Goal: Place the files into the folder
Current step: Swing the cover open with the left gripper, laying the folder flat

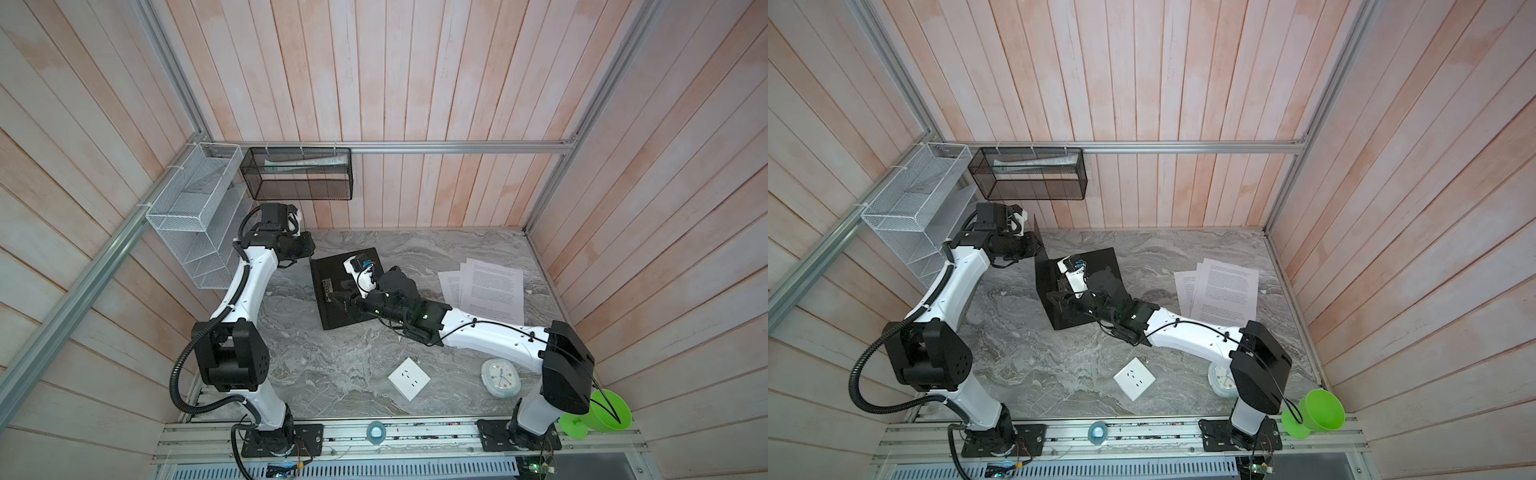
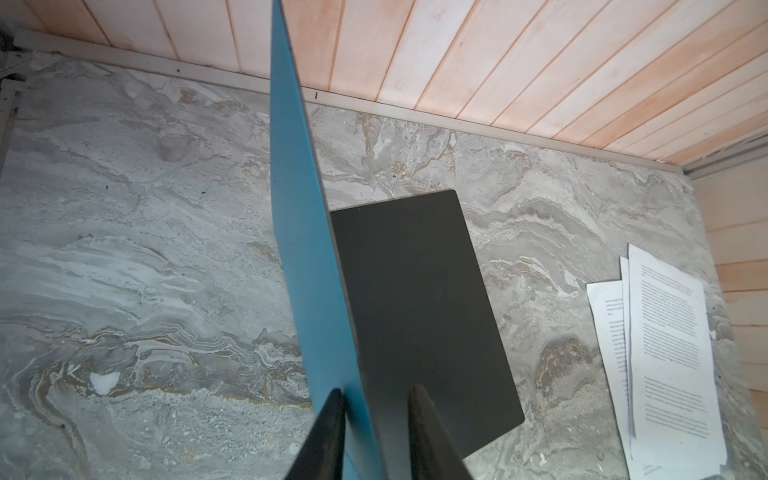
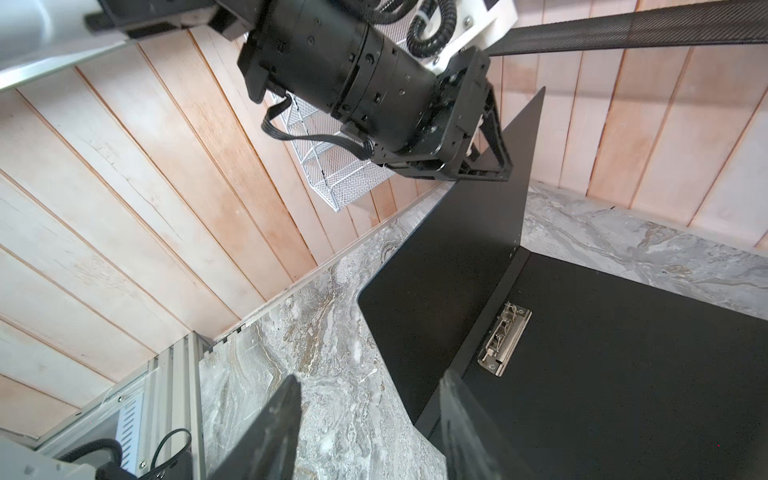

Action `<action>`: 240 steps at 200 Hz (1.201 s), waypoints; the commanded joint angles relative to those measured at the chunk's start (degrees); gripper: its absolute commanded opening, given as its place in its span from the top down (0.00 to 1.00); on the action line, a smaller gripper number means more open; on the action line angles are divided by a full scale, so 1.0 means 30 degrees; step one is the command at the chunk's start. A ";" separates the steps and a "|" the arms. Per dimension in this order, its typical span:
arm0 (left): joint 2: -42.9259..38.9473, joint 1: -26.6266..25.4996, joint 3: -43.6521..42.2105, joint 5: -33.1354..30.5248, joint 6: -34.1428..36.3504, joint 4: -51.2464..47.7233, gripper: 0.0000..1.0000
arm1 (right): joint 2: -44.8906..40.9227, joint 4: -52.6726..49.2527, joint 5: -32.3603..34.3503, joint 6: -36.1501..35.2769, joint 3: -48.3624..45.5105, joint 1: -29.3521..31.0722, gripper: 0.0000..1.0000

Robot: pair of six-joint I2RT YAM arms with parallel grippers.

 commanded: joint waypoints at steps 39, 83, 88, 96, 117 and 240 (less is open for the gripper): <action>-0.0328 0.0690 -0.0327 -0.1176 0.0670 -0.0265 0.88 | -0.0677 0.0153 0.1215 -0.0024 -0.0846 0.0097 0.47; 0.0223 0.0866 -0.0376 -0.0161 0.1067 -0.0565 1.00 | -0.1230 0.0444 0.2593 0.0365 -0.1850 -0.0100 0.46; 0.0283 0.0866 -0.0421 0.0029 0.1021 -0.0547 1.00 | -0.1261 0.0361 0.2633 0.0490 -0.1907 -0.0180 0.47; 0.0342 0.0892 -0.0538 0.0626 0.0927 -0.0447 1.00 | -0.1302 0.0193 0.2823 0.0660 -0.1993 -0.0239 0.47; 0.0405 0.0893 -0.0989 0.1759 0.0425 -0.0053 1.00 | -0.1364 -0.0886 0.3855 0.1514 -0.2097 -0.0650 0.47; 0.0860 0.1236 -0.3393 0.5774 -0.1663 0.1442 1.00 | -0.0898 -0.3824 0.2576 0.5556 -0.4201 -0.4526 0.51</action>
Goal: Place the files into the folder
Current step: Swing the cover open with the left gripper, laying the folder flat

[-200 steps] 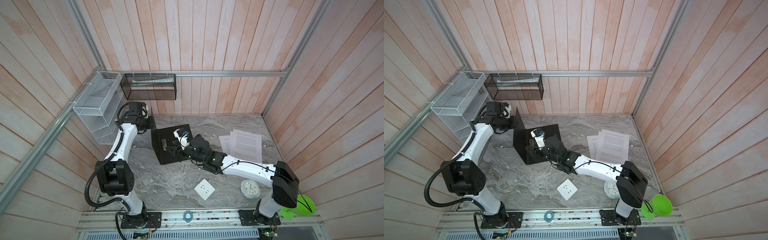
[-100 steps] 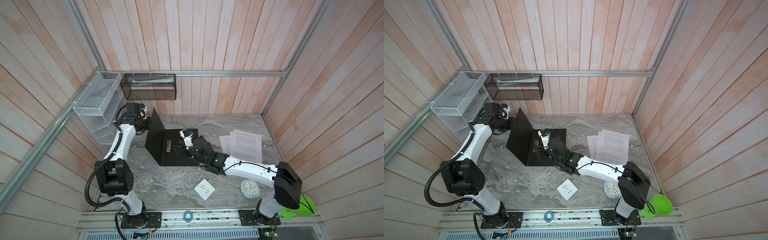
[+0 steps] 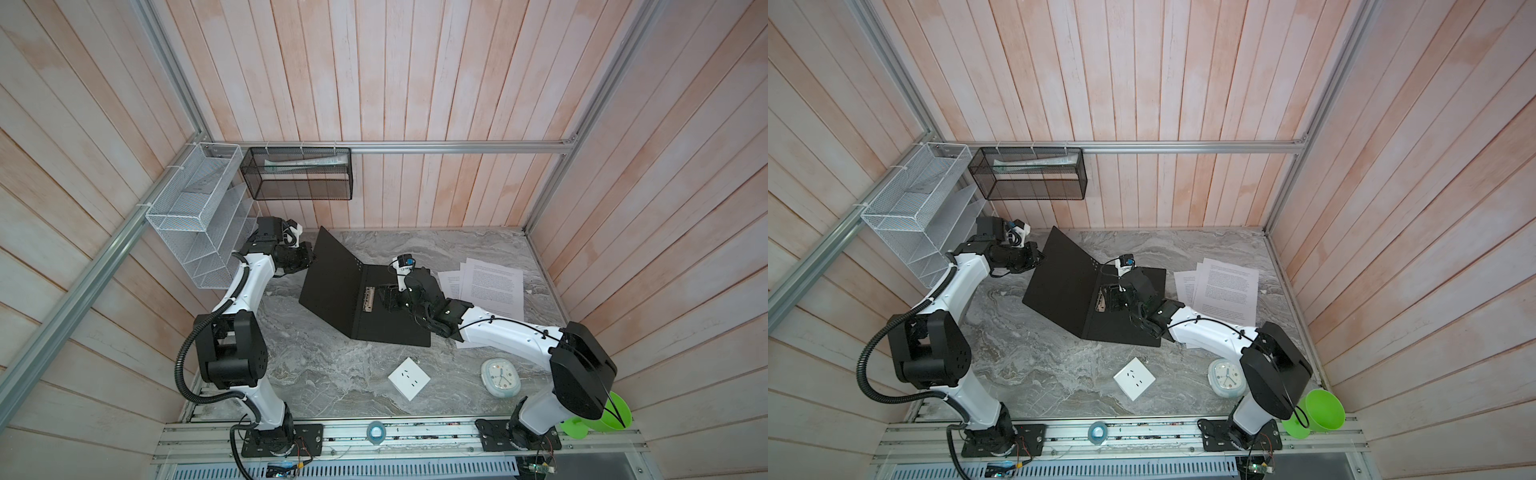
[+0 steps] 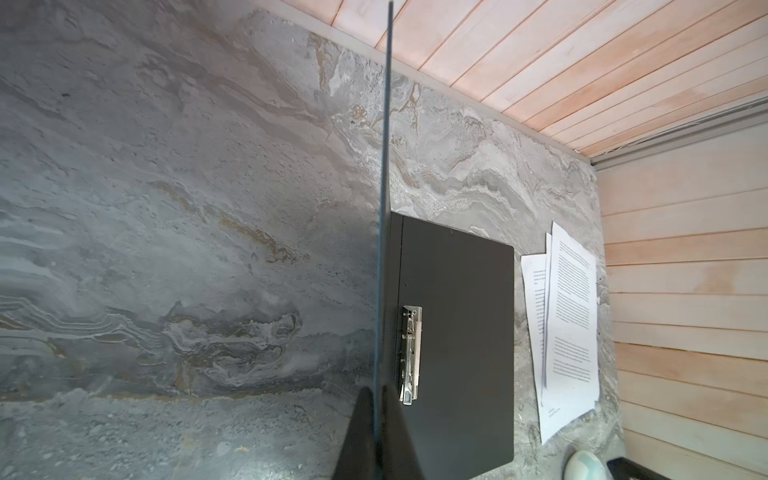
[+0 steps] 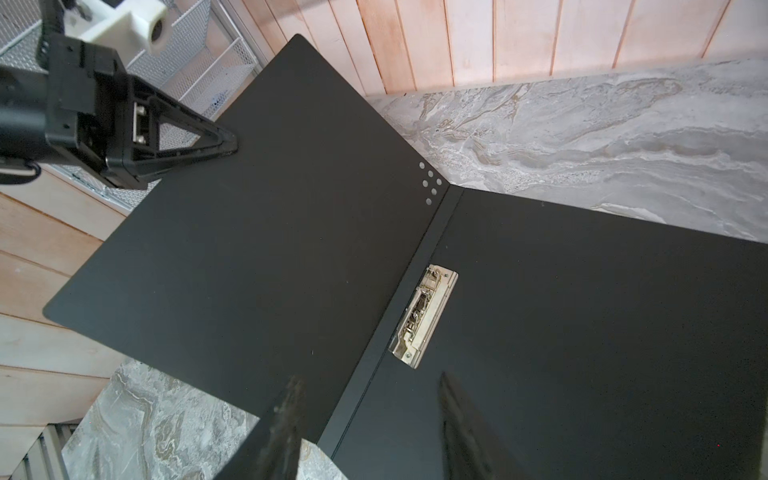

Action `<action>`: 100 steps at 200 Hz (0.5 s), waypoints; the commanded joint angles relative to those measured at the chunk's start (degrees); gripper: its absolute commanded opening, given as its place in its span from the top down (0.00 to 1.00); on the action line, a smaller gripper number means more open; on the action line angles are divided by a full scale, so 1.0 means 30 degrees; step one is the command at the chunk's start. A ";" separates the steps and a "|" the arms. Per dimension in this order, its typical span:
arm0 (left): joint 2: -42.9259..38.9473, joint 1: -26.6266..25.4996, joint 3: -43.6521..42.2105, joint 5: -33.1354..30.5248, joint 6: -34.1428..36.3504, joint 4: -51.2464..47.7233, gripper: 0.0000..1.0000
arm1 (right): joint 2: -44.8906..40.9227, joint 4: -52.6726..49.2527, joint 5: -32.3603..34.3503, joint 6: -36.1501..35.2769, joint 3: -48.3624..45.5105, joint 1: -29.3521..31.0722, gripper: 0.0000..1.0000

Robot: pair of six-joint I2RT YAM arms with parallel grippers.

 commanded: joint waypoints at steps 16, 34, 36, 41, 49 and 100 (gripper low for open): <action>0.0265 0.0223 -0.0682 -0.0650 -0.0075 -0.0541 0.99 | 0.1490 -0.2483 -0.0828 0.1045 0.0415 -0.1163 0.51; -0.0290 0.0464 -0.1626 -0.1856 -0.0084 -0.0485 0.99 | 0.2627 -0.4535 -0.0902 0.1036 0.1319 -0.1514 0.52; -0.0355 0.0519 -0.1751 -0.1934 -0.0069 -0.0446 0.99 | 0.2763 -0.4804 -0.0920 0.1019 0.1438 -0.1555 0.52; -0.0519 0.0639 -0.2060 -0.2107 -0.0104 -0.0410 0.99 | 0.3094 -0.5545 -0.0938 0.0968 0.1765 -0.1625 0.52; -0.0786 0.0945 -0.2609 -0.2312 -0.0271 -0.0307 0.96 | 0.3570 -0.6627 -0.1014 0.0700 0.2284 -0.1767 0.52; -0.1941 0.1963 -0.5637 -0.2543 -0.0865 0.1141 0.76 | 0.3880 -0.8304 -0.0543 0.0563 0.2127 -0.1980 0.52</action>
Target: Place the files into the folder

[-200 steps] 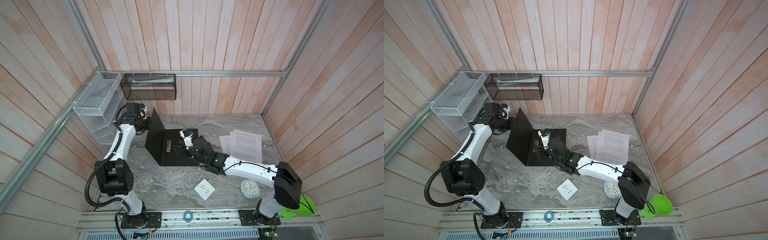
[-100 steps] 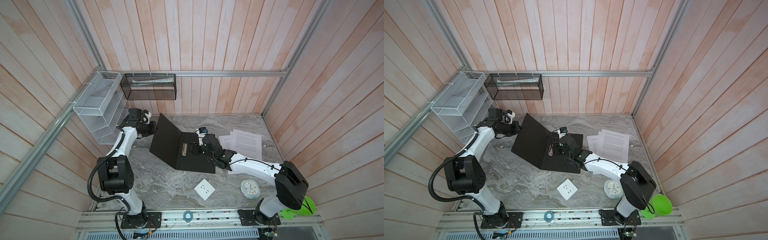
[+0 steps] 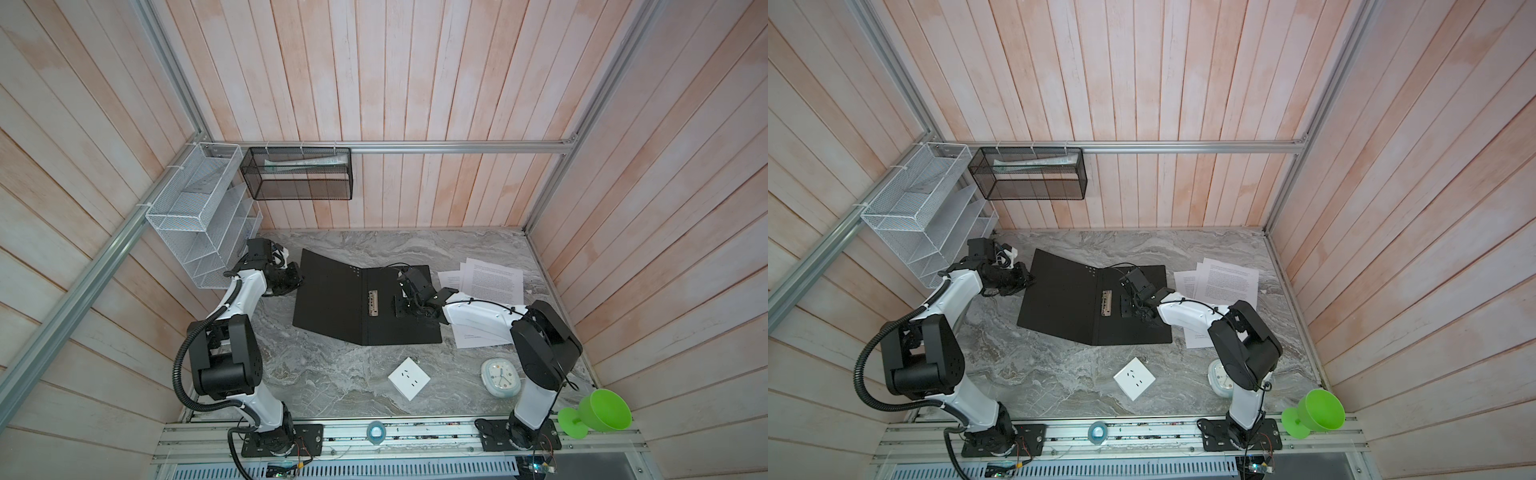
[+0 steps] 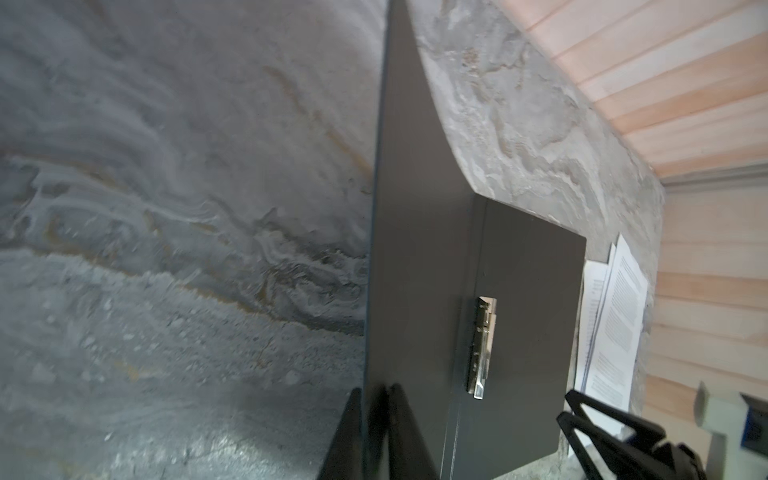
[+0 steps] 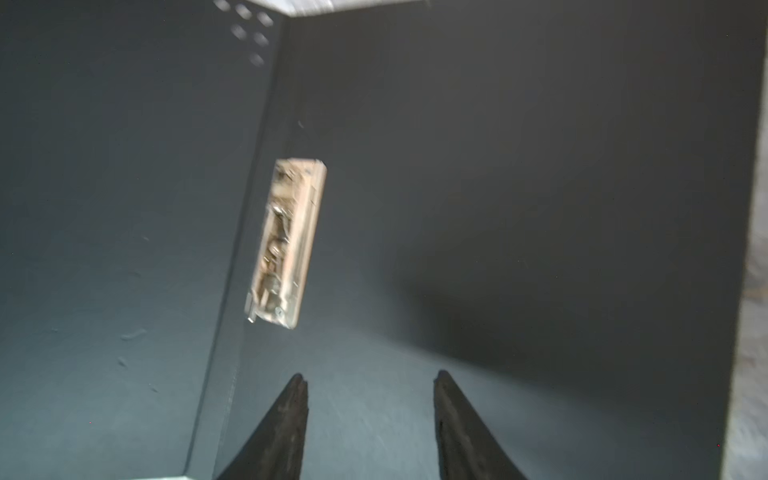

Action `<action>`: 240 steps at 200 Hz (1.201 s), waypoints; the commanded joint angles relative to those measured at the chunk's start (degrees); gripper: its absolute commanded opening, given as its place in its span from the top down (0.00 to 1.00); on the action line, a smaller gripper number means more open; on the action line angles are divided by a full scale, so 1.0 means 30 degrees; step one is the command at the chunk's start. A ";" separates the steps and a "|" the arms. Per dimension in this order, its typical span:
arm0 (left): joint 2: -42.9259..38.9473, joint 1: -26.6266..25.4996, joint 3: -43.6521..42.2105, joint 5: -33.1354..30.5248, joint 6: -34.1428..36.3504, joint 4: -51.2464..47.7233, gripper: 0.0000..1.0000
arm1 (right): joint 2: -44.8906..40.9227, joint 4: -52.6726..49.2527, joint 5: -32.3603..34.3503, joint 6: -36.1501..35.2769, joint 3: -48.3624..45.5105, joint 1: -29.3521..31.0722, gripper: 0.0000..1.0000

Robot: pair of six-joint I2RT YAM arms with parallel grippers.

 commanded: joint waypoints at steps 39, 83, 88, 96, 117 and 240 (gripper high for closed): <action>-0.1009 0.0196 -0.1749 -0.2299 -0.0299 0.0537 0.62 | -0.0042 -0.1453 -0.0517 -0.0229 -0.0332 -0.0526 0.53; -0.1337 0.1273 -0.1962 -0.2428 -0.0585 0.0560 0.54 | 0.0162 -0.0926 -0.1097 -0.0260 -0.0610 -0.0892 0.54; -0.1294 0.1291 -0.1875 -0.2424 -0.0530 0.0521 0.53 | 0.0199 -0.0987 -0.1139 -0.0260 -0.0542 -0.0914 0.54; -0.1227 0.1296 -0.1805 -0.2384 -0.0487 0.0496 0.52 | 0.0258 -0.1029 -0.1118 -0.0290 -0.0501 -0.0943 0.54; -0.0971 0.1301 -0.1420 -0.2440 -0.0469 0.0367 0.51 | 0.0234 -0.1080 -0.1158 -0.0279 -0.0477 -0.0944 0.53; -0.0231 -0.1850 -0.2636 0.7627 0.6510 0.0374 0.76 | -0.0238 -0.4244 -0.4369 -0.2132 0.2073 -0.0835 0.61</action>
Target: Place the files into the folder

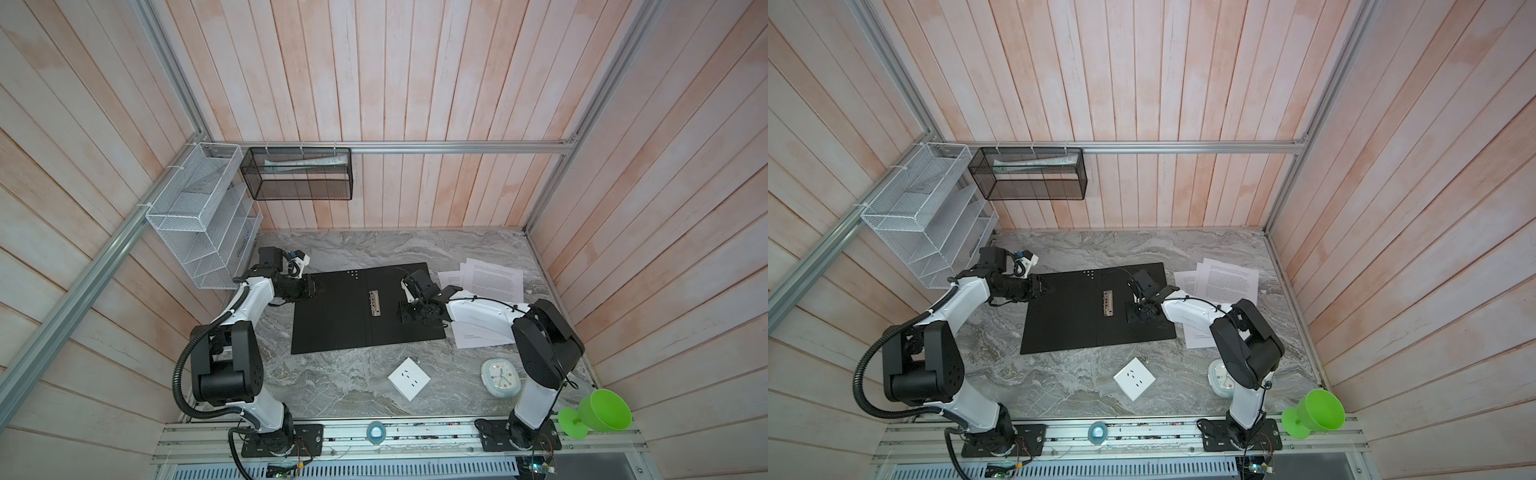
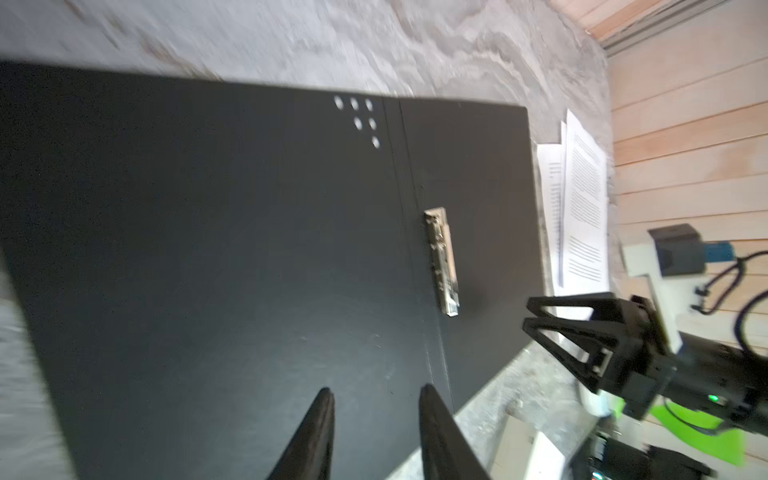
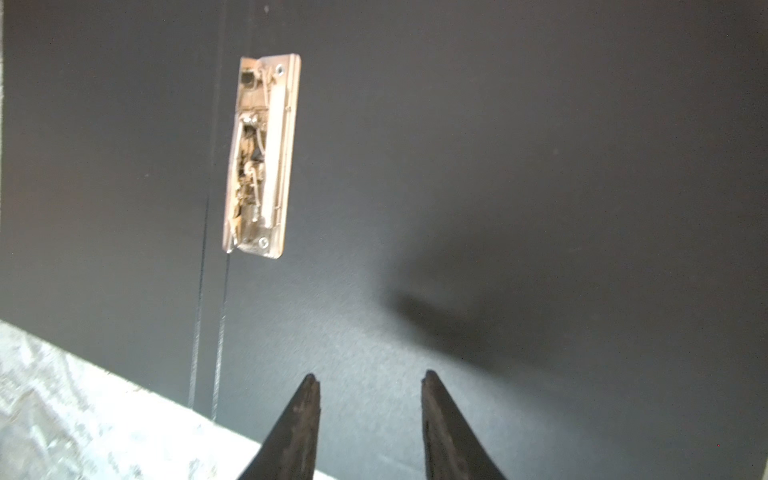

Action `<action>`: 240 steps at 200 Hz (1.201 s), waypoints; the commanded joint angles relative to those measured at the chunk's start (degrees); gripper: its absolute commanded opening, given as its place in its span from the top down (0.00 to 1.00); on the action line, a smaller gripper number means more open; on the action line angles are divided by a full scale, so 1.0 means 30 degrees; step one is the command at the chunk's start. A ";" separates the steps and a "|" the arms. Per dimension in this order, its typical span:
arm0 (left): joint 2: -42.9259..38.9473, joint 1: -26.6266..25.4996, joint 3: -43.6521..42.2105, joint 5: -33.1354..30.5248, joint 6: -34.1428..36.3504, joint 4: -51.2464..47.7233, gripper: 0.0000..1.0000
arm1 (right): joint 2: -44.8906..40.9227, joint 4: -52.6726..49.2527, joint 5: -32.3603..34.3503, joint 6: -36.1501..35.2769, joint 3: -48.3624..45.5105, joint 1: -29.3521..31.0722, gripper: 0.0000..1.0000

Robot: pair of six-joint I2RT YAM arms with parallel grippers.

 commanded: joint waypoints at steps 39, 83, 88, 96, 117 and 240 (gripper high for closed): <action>0.2586 -0.1052 -0.1074 0.6523 0.2013 0.1148 0.99 | 0.0978 -0.3316 -0.1258 -0.1684 0.4146 0.0498 0.66; 0.4816 -0.1249 -0.1311 0.8759 0.2755 0.1266 1.00 | 0.3029 -0.3443 -0.1003 -0.1650 0.5861 0.1677 0.75; 0.5072 -0.1262 -0.1238 0.8910 0.3013 0.1146 1.00 | 0.3271 -0.3581 -0.0672 -0.1650 0.6150 0.1845 0.75; 0.5454 -0.1300 -0.1081 0.9085 0.3344 0.0884 1.00 | 0.3632 -0.3765 -0.0362 -0.1620 0.6545 0.2086 0.76; 0.6217 -0.1300 -0.0969 0.9116 0.3367 0.0927 1.00 | 0.4486 -0.4309 0.0276 -0.1708 0.7611 0.2547 0.77; 0.8435 -0.1349 -0.1419 0.8315 0.3132 0.1859 1.00 | 0.7365 -0.6743 0.3158 -0.2030 1.1108 0.3416 0.87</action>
